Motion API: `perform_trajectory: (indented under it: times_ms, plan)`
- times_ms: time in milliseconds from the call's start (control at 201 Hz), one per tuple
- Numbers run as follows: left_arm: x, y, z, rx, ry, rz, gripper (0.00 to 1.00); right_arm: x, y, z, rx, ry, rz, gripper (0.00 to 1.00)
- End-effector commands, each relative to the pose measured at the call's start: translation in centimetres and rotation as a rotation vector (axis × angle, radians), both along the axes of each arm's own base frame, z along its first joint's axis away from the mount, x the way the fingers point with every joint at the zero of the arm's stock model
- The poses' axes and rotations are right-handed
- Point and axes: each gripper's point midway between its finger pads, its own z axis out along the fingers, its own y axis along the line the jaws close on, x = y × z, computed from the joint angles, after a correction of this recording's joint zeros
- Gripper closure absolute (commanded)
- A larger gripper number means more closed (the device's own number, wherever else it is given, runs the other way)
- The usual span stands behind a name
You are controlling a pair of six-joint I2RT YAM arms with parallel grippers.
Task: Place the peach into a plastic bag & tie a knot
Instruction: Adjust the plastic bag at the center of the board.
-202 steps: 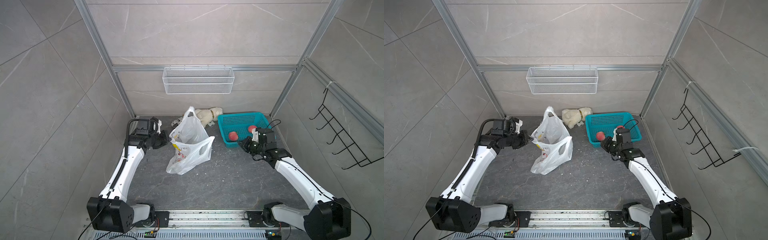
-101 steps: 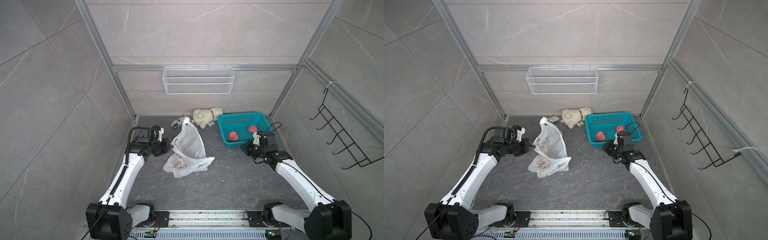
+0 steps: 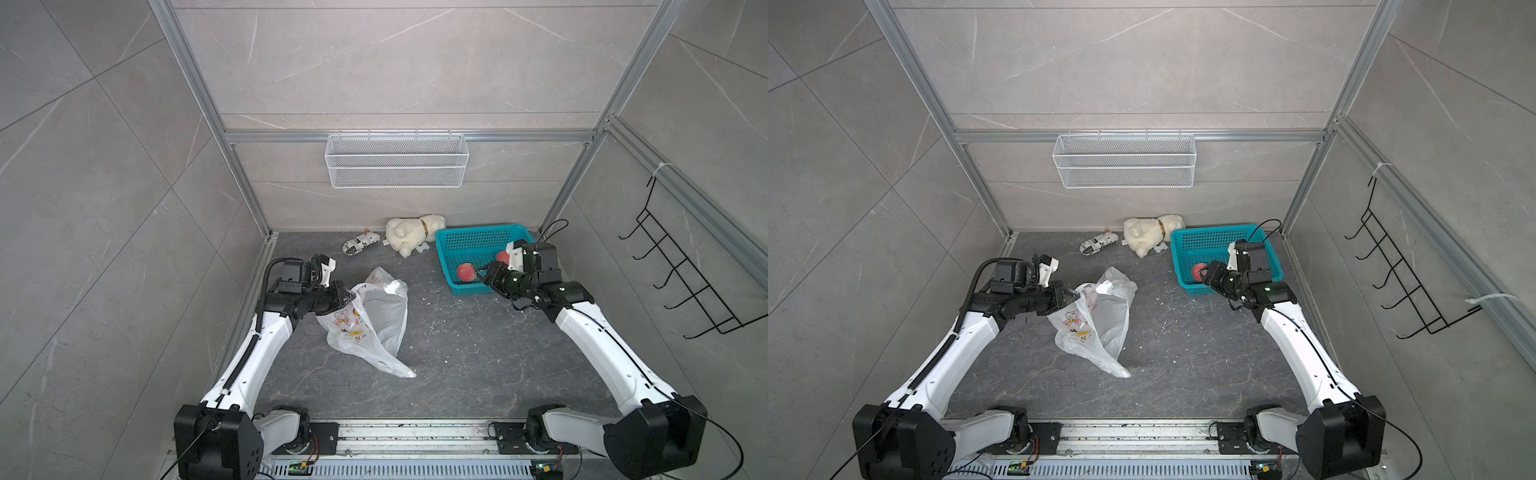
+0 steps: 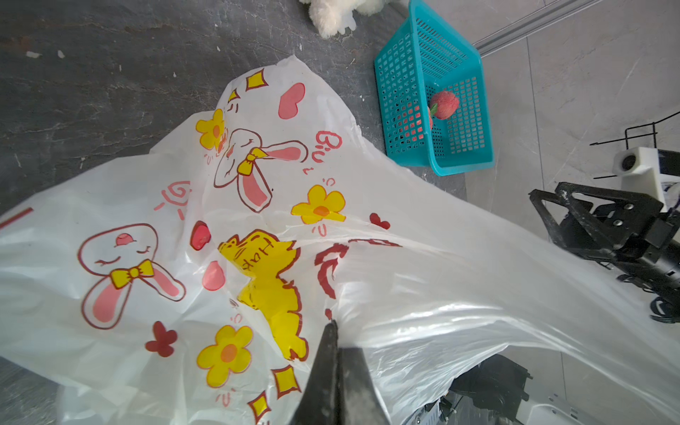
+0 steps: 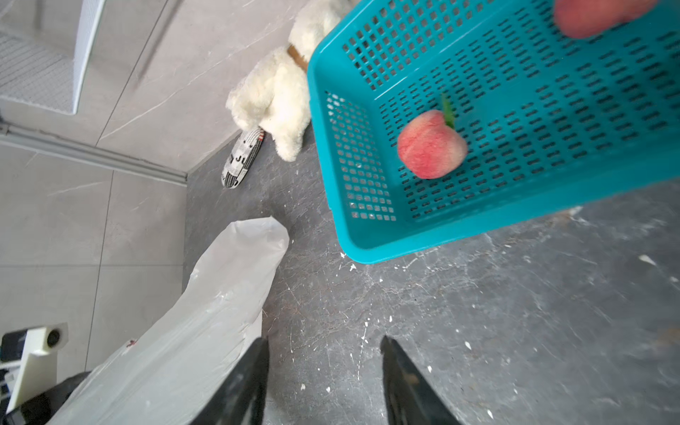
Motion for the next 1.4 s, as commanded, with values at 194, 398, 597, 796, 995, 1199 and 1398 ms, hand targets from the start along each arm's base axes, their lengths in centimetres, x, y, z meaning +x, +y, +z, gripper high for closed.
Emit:
perform_trajectory:
  times_ms: [194, 398, 597, 796, 995, 1199, 1398]
  plan:
    - [0.7, -2.9, 3.5, -0.114, -0.02, -0.046, 1.0, -10.4, 16.7, -0.9, 0.186, -0.106, 0.686, 0.37]
    - [1.2, -4.6, 5.2, -0.131, -0.02, -0.056, 1.0, -10.8, 17.6, -3.1, 0.207, -0.166, 0.592, 0.25]
    - [2.1, -4.9, 6.8, -0.159, -0.02, -0.024, 1.0, -9.5, 14.2, -5.7, 0.142, -0.208, 0.395, 0.14]
    - [2.5, -5.7, 8.8, -0.211, -0.03, -0.016, 1.0, -8.7, 12.5, -6.9, 0.232, -0.259, 0.275, 0.06]
    - [1.9, -8.4, 10.3, -0.238, -0.029, -0.087, 1.0, -7.5, 14.6, -8.4, 0.29, -0.237, 0.307, 0.08]
    - [1.3, -10.2, 11.7, -0.275, -0.039, -0.137, 1.0, -5.2, 15.5, -6.5, 0.364, -0.278, 0.291, 0.39]
    - [1.7, -8.0, 13.0, -0.28, -0.061, -0.095, 1.0, -2.4, 11.7, -7.4, 0.244, -0.147, 0.197, 0.98]
